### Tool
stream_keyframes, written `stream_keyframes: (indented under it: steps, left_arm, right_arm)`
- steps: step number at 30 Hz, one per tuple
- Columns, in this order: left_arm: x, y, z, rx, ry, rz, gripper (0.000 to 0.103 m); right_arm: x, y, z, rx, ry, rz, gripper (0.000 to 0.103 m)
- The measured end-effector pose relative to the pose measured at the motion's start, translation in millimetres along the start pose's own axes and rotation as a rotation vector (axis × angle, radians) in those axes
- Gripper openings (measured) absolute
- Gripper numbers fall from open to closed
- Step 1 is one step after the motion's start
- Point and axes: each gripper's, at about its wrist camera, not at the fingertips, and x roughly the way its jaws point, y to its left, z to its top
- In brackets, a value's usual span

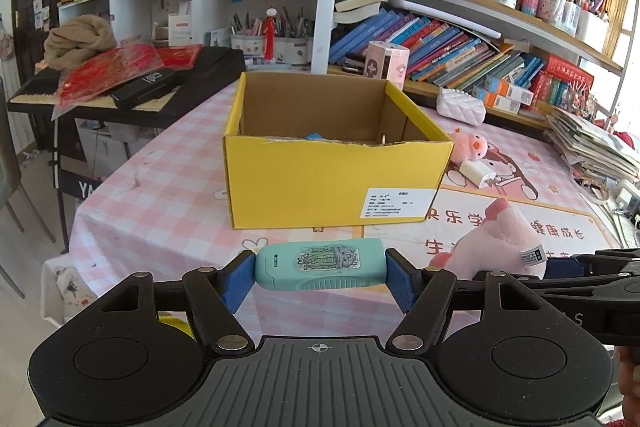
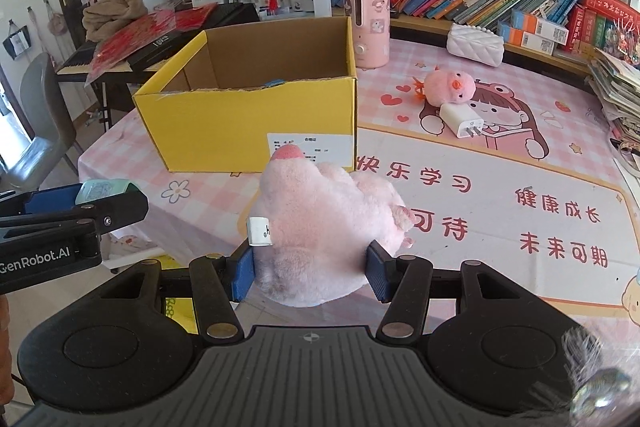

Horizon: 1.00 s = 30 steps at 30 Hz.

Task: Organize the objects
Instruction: 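Carry the eraser and plush pig toward the yellow cardboard box with both tools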

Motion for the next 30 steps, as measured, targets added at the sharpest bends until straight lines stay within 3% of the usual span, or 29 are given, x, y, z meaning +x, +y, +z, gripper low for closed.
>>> stream_keyframes:
  steps: [8,19,30]
  left_arm:
    - [-5,12,9,-0.016,-0.037,0.004,0.069]
    - [8,8,48,-0.002,-0.127,-0.012,0.069]
    - [43,6,88,0.018,-0.171,0.05,0.069]
  right_arm:
    - [1,15,7,-0.028,-0.017,0.001,0.052]
    - [1,11,40,-0.038,-0.084,-0.004,0.052]
    - [26,1,101,-0.062,-0.18,0.041,0.052]
